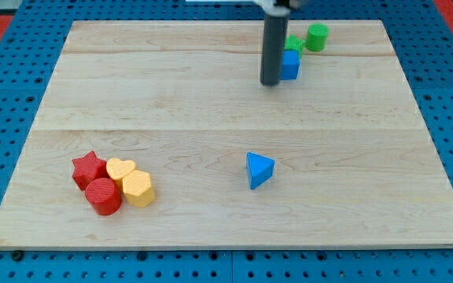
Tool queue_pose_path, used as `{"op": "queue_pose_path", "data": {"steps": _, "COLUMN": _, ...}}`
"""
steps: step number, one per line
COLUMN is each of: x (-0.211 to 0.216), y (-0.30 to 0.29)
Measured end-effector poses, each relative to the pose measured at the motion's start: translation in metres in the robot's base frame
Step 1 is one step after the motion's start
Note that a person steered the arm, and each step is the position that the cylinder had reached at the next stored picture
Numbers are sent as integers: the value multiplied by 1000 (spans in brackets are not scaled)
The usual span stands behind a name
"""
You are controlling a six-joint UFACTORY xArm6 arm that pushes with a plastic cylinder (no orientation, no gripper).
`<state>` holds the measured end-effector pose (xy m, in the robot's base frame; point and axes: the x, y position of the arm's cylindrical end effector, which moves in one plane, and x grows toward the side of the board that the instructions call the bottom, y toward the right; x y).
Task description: Slide the blue triangle to the left side of green star
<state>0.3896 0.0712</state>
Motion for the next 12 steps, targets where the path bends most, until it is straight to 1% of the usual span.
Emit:
{"op": "queue_pose_path", "data": {"steps": 1, "x": 96, "y": 29}}
{"op": "queue_pose_path", "data": {"steps": 2, "x": 149, "y": -3}}
{"op": "queue_pose_path", "data": {"steps": 3, "x": 188, "y": -34}}
{"op": "queue_pose_path", "data": {"steps": 4, "x": 154, "y": -10}}
{"op": "queue_pose_path", "data": {"steps": 5, "x": 116, "y": -22}}
{"op": "queue_pose_path", "data": {"steps": 6, "x": 112, "y": -50}}
{"op": "queue_pose_path", "data": {"steps": 7, "x": 117, "y": -79}}
{"op": "queue_pose_path", "data": {"steps": 8, "x": 108, "y": -112}}
{"op": "queue_pose_path", "data": {"steps": 9, "x": 82, "y": -158}}
{"op": "queue_pose_path", "data": {"steps": 11, "x": 11, "y": -250}}
{"op": "queue_pose_path", "data": {"steps": 12, "x": -20, "y": -278}}
